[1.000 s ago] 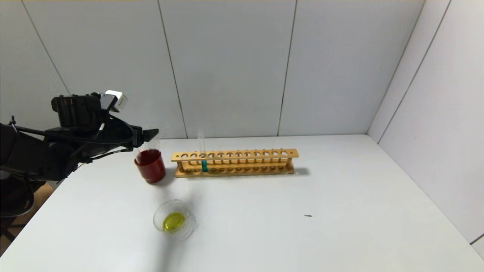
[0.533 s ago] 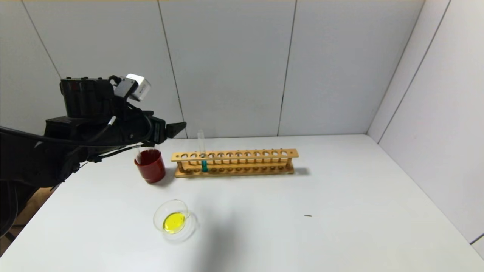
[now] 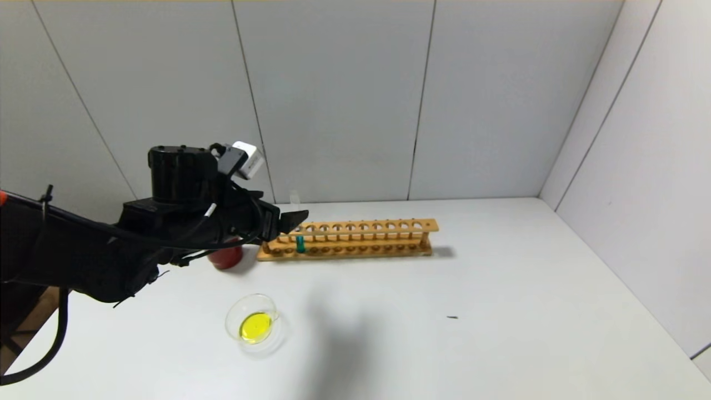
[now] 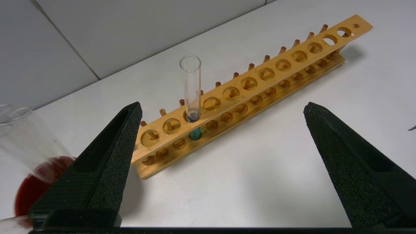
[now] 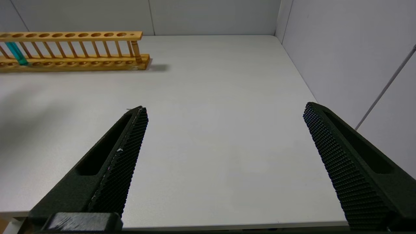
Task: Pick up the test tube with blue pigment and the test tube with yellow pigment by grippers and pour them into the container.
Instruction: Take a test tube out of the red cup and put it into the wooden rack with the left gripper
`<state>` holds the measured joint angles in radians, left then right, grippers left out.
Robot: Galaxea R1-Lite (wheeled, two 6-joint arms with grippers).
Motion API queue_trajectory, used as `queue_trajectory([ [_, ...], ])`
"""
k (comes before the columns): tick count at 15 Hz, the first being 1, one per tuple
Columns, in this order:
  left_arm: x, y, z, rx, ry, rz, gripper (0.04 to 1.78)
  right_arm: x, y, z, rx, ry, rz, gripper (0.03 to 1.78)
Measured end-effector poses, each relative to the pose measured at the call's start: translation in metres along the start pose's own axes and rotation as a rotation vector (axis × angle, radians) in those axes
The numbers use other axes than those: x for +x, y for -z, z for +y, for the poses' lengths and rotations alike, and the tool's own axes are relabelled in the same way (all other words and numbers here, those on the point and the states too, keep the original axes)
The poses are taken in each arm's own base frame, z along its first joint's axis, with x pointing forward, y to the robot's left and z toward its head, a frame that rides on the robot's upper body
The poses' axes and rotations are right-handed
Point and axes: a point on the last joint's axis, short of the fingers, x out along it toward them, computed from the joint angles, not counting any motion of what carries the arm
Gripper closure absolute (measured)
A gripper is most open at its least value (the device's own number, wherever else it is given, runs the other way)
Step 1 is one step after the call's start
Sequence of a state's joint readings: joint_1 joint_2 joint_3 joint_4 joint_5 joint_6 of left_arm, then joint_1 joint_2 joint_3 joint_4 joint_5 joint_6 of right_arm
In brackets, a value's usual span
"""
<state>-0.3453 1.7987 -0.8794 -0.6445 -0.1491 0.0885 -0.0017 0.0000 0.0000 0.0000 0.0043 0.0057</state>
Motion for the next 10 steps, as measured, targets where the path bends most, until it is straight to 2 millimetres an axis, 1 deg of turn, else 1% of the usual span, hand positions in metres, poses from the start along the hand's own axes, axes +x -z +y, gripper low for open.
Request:
queue_trajectory([
  [4,0.029,0.017,0.002,-0.009,-0.039,-0.007,0.07,0.000,0.000,0.000,0.000,0.000,0.000,0.06],
  [6,0.045,0.024,0.005,-0.011,-0.077,0.003,0.07,0.000,0.000,0.000,0.000,0.000,0.000,0.06],
  [10,0.074,0.035,0.008,-0.015,-0.086,0.029,0.07,0.000,0.000,0.000,0.000,0.000,0.000,0.06],
])
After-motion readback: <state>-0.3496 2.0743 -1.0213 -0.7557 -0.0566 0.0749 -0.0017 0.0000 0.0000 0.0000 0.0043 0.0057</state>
